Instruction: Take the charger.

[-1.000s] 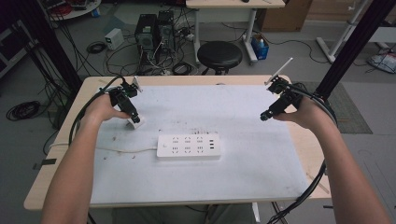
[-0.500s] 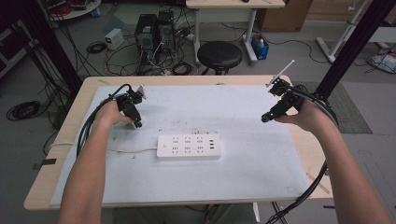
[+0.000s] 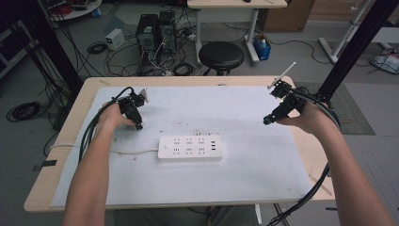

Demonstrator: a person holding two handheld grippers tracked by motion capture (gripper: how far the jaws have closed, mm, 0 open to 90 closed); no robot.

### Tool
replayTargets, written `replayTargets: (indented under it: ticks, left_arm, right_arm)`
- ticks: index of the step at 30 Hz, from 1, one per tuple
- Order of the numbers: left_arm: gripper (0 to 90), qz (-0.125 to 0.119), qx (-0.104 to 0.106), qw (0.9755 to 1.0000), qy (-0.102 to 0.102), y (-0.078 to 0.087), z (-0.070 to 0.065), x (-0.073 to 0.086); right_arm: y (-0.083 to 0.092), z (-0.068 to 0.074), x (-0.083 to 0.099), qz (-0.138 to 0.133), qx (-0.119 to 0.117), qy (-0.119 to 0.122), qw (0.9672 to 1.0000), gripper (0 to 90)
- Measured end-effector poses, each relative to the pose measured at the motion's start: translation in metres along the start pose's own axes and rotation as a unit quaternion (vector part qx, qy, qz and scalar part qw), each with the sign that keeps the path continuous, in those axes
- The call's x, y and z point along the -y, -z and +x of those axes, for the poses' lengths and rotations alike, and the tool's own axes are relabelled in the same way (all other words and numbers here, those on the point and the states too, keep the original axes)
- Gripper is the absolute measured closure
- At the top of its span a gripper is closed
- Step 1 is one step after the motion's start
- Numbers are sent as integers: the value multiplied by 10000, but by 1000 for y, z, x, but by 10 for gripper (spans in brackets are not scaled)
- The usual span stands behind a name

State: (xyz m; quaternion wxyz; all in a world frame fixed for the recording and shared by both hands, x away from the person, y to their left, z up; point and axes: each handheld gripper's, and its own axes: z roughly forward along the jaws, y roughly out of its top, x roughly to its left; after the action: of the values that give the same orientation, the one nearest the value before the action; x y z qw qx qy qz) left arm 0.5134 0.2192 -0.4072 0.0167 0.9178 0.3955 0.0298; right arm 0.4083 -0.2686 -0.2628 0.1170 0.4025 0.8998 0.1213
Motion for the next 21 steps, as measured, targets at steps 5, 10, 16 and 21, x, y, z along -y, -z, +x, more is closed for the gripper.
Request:
replayTargets:
  ticks: [5,10,16,21]
  left_arm:
    - [425,-255,87,9996,40,18,-2,4]
    - [425,-499,201,9984,-181,61,-15,11]
    - [425,-611,356,9945,-773,118,-45,18]
    - [425,-608,410,9908,-1135,153,-71,20]
  right_arm:
    - [1,1,0,-8,2,-22,10000,121]
    - [2,-1,0,-1,-74,-348,9994,122]
    - [7,-4,-4,181,-298,-1010,9943,122]
    - [11,-4,-8,250,-343,-1239,9914,122]
